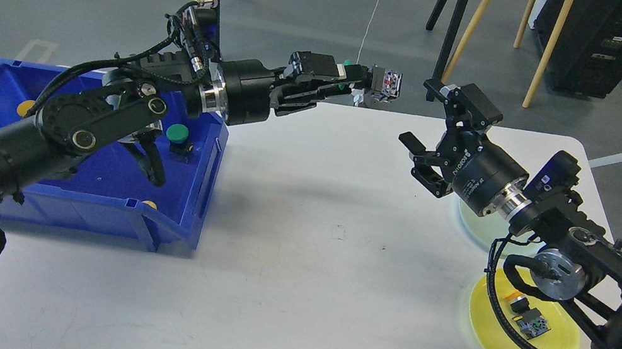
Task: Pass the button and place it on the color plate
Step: 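Lift the button with the left gripper toward the right gripper, then grasp the button with the right gripper and release the left gripper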
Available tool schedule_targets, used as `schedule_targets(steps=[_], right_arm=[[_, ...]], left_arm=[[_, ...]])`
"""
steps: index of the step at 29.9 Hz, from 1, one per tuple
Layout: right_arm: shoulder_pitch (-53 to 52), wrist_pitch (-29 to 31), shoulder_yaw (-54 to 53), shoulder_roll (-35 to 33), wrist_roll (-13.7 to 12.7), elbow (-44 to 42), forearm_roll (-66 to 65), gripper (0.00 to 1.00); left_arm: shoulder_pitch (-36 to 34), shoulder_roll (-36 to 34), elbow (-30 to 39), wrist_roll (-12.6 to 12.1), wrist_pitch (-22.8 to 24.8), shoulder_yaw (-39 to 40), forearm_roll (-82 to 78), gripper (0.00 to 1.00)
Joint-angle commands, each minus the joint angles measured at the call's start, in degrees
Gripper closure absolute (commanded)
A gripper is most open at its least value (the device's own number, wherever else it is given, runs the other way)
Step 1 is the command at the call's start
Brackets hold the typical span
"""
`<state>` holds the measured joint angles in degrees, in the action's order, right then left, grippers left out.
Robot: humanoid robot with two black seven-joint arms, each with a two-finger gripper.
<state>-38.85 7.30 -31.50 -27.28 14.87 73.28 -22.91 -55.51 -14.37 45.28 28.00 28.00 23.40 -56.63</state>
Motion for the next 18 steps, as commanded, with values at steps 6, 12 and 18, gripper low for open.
schedule_targets(steps=[6, 12, 18], right_arm=[[-1.0, -0.4, 0.0, 2.7, 3.0, -1.6, -0.4, 0.0], [-2.1, -0.4, 0.3, 4.6, 3.3, -3.1, -0.3, 0.01], [-2.7, -0.5, 0.4, 6.1, 3.3, -4.4, -0.3, 0.02]], left_arm=[[1.1, 1.4, -0.3, 0.0, 0.0, 1.2, 0.2, 0.89], [1.2, 2.0, -1.2, 0.0, 0.0, 1.2, 0.2, 0.89], [1.2, 2.0, -1.3, 0.0, 0.0, 1.3, 0.3, 0.89]])
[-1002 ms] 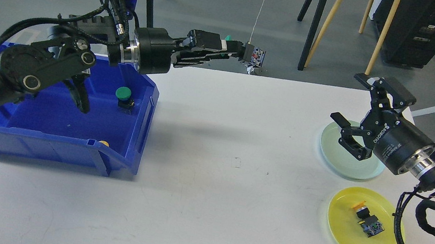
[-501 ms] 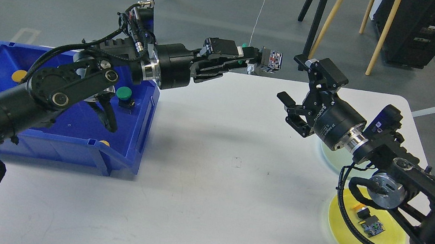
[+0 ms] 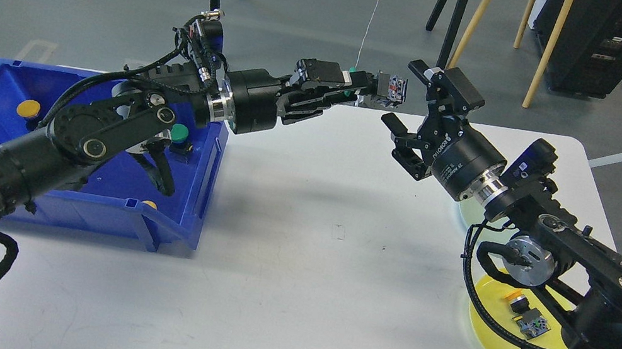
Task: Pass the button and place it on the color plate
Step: 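Grasp the button with the right gripper and release the left gripper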
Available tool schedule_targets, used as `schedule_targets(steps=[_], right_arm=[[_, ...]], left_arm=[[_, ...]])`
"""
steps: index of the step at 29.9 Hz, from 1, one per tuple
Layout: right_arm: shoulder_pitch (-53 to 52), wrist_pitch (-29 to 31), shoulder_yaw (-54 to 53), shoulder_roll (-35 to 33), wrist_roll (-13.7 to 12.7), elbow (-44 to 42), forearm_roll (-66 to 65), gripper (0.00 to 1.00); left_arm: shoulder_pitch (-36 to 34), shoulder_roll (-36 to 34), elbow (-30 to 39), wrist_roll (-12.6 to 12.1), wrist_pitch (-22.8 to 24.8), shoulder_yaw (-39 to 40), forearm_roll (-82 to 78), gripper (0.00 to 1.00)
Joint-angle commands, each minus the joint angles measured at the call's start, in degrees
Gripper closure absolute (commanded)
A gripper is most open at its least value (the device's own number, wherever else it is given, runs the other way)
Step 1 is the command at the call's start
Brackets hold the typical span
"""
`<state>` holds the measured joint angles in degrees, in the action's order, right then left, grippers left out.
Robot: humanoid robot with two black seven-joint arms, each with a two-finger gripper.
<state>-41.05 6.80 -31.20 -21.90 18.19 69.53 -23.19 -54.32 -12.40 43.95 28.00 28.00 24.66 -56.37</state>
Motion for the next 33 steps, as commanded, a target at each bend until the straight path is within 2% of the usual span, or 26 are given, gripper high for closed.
schedule_targets(steps=[1, 13, 15, 17, 21, 25, 27, 33], right_arm=[[-0.8, 0.0, 0.3, 1.1, 0.0, -1.1, 0.1, 0.02], [-1.6, -0.1, 0.2, 2.5, 0.0, -2.8, 0.1, 0.08], [-1.6, -0.1, 0.3, 2.5, 0.0, -2.8, 0.1, 0.12], [-1.6, -0.1, 0.3, 2.5, 0.0, -2.9, 0.1, 0.19], [-1.7, -0.1, 0.3, 2.5, 0.0, -2.9, -0.1, 0.42], [-1.8, 0.1, 0.4, 2.4, 0.0, -2.9, -0.2, 0.61], [-1.8, -0.1, 0.4, 2.5, 0.0, -3.1, -0.2, 0.77], [-1.8, -0.2, 0.4, 2.7, 0.0, -3.8, -0.2, 0.92]], left_arm=[[0.0, 0.0, 0.0, 0.0, 0.0, 0.0, 0.0, 0.89], [0.1, 0.1, -0.4, 0.0, 0.0, 0.0, 0.9, 0.89], [0.1, 0.0, -0.5, 0.0, 0.0, 0.0, 0.9, 0.89], [0.1, 0.1, -1.1, 0.0, 0.0, 0.0, 1.3, 0.89], [0.1, 0.1, -1.4, 0.0, 0.0, 0.0, 1.9, 0.88], [0.1, 0.0, -1.5, 0.0, 0.0, 0.0, 1.9, 0.88], [0.1, 0.0, -1.5, 0.0, 0.0, 0.0, 1.9, 0.88], [0.1, 0.0, -1.5, 0.0, 0.0, 0.0, 1.9, 0.88]])
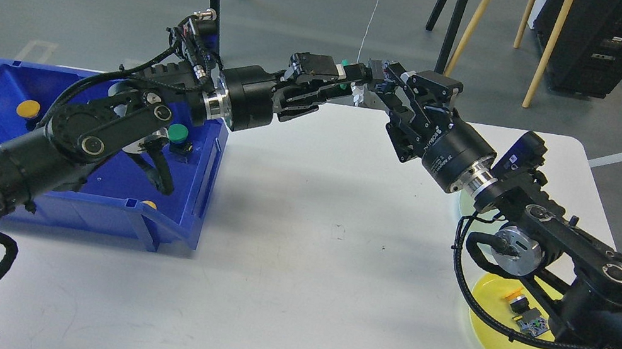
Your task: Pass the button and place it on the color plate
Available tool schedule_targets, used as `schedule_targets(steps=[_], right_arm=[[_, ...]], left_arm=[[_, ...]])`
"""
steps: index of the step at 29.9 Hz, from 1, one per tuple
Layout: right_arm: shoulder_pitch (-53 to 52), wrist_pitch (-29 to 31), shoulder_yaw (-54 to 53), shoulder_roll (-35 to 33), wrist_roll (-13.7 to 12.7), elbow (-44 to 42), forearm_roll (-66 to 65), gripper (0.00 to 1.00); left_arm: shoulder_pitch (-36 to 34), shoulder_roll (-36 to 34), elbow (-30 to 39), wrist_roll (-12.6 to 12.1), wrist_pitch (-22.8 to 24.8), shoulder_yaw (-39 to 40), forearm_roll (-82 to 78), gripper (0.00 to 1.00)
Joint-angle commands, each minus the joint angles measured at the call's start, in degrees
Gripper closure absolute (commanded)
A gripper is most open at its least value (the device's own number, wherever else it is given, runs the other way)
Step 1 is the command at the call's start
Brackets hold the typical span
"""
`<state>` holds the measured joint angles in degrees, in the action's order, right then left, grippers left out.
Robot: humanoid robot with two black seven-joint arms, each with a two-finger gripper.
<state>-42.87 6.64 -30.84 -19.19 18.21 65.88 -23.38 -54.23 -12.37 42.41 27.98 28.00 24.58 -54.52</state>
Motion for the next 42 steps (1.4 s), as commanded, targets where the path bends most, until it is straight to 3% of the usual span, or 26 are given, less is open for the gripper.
schedule_targets(steps=[1, 10, 13, 15, 17, 20, 30, 33, 37, 42], right_arm=[[0.1, 0.0, 0.0, 0.0, 0.0, -0.1, 0.0, 0.93], [-0.1, 0.0, 1.4, 0.0, 0.1, -0.1, 0.0, 0.96], [-0.2, -0.1, 1.4, 0.1, 0.1, -0.1, 0.0, 0.97], [-0.2, -0.2, 1.1, 0.1, 0.1, -0.1, 0.1, 0.97], [0.0, -0.5, 0.3, 0.0, 0.4, -0.1, 0.2, 0.98], [0.9, -0.7, -1.5, -0.5, 1.6, -0.1, 0.3, 0.99], [7.7, -3.6, -11.5, -0.7, 1.3, -0.5, 1.1, 0.99], [10.6, -9.7, -16.0, -0.1, -0.1, -4.0, 4.9, 1.0], [11.4, -19.7, -16.5, 0.0, -5.0, -11.7, 18.0, 1.0], [12.2, -23.0, -14.4, 0.0, -7.6, -18.2, 25.1, 1.0]], left_arm=[[0.0, -0.1, 0.0, 0.0, 0.0, 0.0, 0.0, 0.88], [0.2, -0.1, 0.0, 0.0, 0.0, 0.0, 0.1, 0.86], [0.5, 0.0, 0.0, 0.0, 0.0, 0.1, 0.5, 0.75], [0.6, 0.0, -0.1, 0.0, 0.0, 0.0, 1.8, 0.56], [0.9, 0.0, -0.2, 0.0, 0.0, 0.0, 3.2, 0.43], [1.1, 0.1, -1.1, 0.0, 0.0, 0.0, 3.9, 0.37], [1.1, 0.1, -1.4, 0.0, 0.0, 0.0, 4.5, 0.22], [1.1, 0.2, -1.8, 0.0, 0.0, 0.0, 5.7, 0.18], [1.2, 0.2, -2.4, 0.0, 0.0, 0.0, 6.1, 0.16], [1.2, 0.3, -2.5, 0.0, 0.0, 0.0, 6.1, 0.16]])
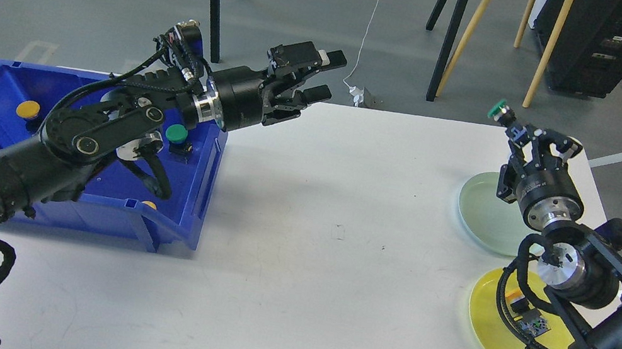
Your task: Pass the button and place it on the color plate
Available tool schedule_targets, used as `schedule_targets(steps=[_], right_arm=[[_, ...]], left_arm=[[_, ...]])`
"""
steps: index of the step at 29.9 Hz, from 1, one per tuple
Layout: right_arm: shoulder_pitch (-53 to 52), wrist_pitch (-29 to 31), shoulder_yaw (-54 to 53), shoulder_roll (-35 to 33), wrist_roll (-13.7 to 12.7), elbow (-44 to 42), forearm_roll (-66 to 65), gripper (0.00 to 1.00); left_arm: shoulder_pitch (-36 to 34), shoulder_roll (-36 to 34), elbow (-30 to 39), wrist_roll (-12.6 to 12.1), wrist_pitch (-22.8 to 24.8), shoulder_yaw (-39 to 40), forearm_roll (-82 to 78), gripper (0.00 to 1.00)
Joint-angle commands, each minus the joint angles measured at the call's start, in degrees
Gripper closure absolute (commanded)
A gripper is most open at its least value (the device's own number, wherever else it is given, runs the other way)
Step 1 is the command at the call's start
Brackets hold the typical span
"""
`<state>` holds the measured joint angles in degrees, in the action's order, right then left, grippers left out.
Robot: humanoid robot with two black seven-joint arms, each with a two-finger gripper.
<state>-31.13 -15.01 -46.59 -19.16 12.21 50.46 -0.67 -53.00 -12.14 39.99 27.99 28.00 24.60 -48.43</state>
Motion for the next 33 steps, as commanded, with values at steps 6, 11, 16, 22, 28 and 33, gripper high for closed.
schedule_targets(steps=[6, 11, 16, 22, 28, 33], right_arm=[[0.5, -2.0, 2.0, 0.2, -5.8, -5.3, 3.0, 0.84], [0.2, -1.8, 2.8, 1.2, -7.0, -5.3, 3.0, 0.45], [-0.4, -1.3, 2.8, 1.2, -7.9, -4.1, 3.0, 0.0], [-2.7, 0.1, 2.5, -1.5, -9.0, 5.1, 2.3, 0.0], [-7.4, 18.4, 1.9, -7.8, -8.3, 13.5, 2.0, 0.0], [-11.9, 30.7, 3.1, -10.6, -8.3, 13.5, 0.1, 0.0]], left_arm=[[-0.1, 0.4, -0.2, 0.0, 0.0, 0.0, 0.0, 0.14], [-0.1, 0.4, -0.2, 0.0, 0.0, 0.0, 0.0, 0.08], [-0.6, -0.5, -0.2, 0.0, 0.0, 1.1, 1.1, 0.07], [-0.8, -8.3, 0.2, 0.0, 0.0, 4.3, 6.8, 0.07], [-0.9, -14.7, 0.1, 0.0, 0.0, 4.5, 13.4, 0.06], [1.6, -15.5, -0.8, 0.0, 0.0, 4.3, 18.4, 0.0]])
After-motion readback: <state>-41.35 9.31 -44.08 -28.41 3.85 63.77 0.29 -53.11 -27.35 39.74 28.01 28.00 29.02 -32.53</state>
